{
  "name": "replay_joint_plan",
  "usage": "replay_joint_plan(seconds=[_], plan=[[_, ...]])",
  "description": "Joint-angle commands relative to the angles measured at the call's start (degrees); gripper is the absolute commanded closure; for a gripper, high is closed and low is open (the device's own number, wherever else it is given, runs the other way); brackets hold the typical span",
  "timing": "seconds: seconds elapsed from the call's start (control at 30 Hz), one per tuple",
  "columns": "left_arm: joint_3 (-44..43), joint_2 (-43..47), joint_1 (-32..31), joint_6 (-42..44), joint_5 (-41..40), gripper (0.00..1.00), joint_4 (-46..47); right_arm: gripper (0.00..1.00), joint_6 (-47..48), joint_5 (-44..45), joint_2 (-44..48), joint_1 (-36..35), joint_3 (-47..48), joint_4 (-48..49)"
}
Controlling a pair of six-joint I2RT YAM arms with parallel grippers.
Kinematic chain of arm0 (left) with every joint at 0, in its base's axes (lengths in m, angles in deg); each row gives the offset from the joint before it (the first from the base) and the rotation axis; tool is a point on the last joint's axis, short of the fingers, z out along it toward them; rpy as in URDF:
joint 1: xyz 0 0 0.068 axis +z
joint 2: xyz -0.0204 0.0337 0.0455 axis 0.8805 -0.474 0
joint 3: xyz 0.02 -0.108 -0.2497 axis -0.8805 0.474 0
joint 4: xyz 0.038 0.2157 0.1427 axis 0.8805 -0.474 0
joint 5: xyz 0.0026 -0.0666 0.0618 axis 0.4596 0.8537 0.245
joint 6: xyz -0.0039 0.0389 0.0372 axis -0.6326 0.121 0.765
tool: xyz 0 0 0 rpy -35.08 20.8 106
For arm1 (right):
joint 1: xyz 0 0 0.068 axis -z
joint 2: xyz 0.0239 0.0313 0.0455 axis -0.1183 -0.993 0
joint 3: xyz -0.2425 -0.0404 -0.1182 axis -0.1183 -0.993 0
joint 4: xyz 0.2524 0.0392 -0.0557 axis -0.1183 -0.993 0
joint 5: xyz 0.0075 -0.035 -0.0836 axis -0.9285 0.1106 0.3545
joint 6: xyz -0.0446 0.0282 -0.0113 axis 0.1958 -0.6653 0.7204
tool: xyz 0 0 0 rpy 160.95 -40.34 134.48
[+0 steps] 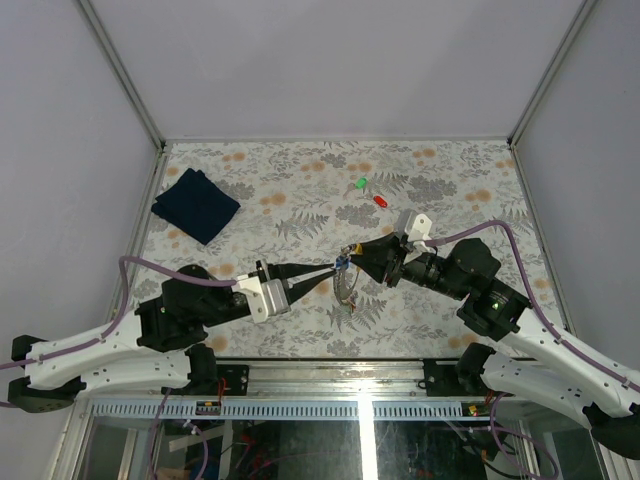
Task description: Put the keys on the keyring
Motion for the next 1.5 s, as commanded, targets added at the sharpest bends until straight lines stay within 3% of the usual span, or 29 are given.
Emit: replay_joint_plan(seconds=[0.0, 0.63, 0.97, 1.17, 1.47], plan=[[-2.2, 0.3, -0.1, 0.6, -1.1, 0.88, 1.1, 0.99, -1.1, -2.0, 0.3, -0.3, 0.9, 5.1], [-2.0, -1.3, -0.1, 1.1, -0.8, 0.77, 0.3, 0.99, -1.3, -2.6, 0.9, -0.2, 0.4, 5.1], [-2.5, -1.4, -0.1, 0.8, -0.4, 1.00, -0.8, 0.99, -0.8, -2.1, 1.5, -0.3, 0.4, 4.8], [-0.2, 0.5, -0.1, -1.8, 1.6, 1.00, 3.4, 0.98, 0.1, -1.5, 1.9, -0.3, 1.7, 3.2], [5.2, 1.2, -0.1, -5.8, 2.3, 1.00, 16.3, 0.77, 3.2, -1.7, 3.0, -0.3, 4.7, -2.1]])
